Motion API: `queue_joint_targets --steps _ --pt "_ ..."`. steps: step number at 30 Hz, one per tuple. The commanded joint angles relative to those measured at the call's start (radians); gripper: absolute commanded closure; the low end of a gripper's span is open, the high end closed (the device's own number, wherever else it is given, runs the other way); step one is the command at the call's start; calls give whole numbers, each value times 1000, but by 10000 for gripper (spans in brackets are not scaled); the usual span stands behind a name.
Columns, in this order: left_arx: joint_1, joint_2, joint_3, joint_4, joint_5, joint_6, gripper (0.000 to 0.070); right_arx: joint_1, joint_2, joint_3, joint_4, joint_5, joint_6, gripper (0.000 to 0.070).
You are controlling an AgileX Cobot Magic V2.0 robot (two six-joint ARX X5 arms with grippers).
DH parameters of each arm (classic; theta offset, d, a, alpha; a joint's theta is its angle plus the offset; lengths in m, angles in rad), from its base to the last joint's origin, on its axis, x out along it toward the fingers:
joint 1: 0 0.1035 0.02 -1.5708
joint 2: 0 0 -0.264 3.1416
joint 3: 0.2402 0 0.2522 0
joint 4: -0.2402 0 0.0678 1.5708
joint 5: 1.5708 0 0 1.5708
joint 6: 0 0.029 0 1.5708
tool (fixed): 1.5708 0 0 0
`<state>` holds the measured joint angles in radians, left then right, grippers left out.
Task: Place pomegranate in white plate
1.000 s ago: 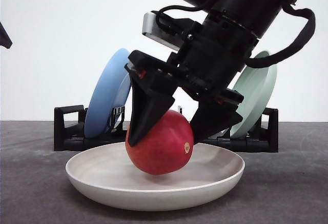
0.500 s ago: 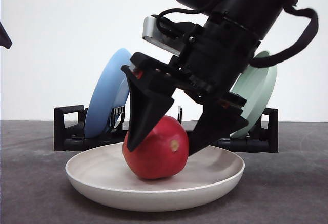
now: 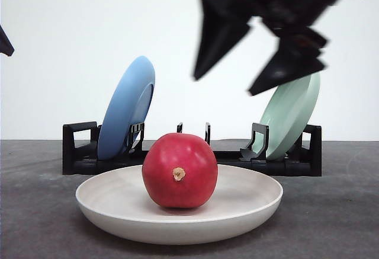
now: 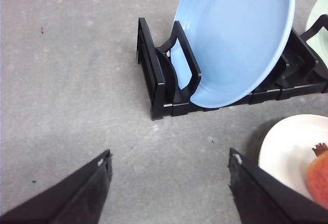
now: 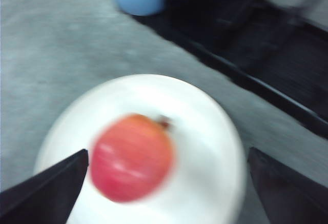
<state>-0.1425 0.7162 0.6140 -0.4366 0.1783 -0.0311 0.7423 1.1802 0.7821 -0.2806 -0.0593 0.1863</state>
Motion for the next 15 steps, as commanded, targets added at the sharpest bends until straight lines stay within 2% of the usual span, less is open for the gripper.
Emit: queue_joint_targets --steps 1,10,15 --pt "-4 4 6 10 -3 -7 269 -17 -42 -27 7 0 -11 80" --pt "-4 4 6 10 -3 -7 269 -178 -267 -183 -26 0 17 81" --pt "-4 4 6 10 -3 -7 269 -266 -327 -194 -100 0 18 81"
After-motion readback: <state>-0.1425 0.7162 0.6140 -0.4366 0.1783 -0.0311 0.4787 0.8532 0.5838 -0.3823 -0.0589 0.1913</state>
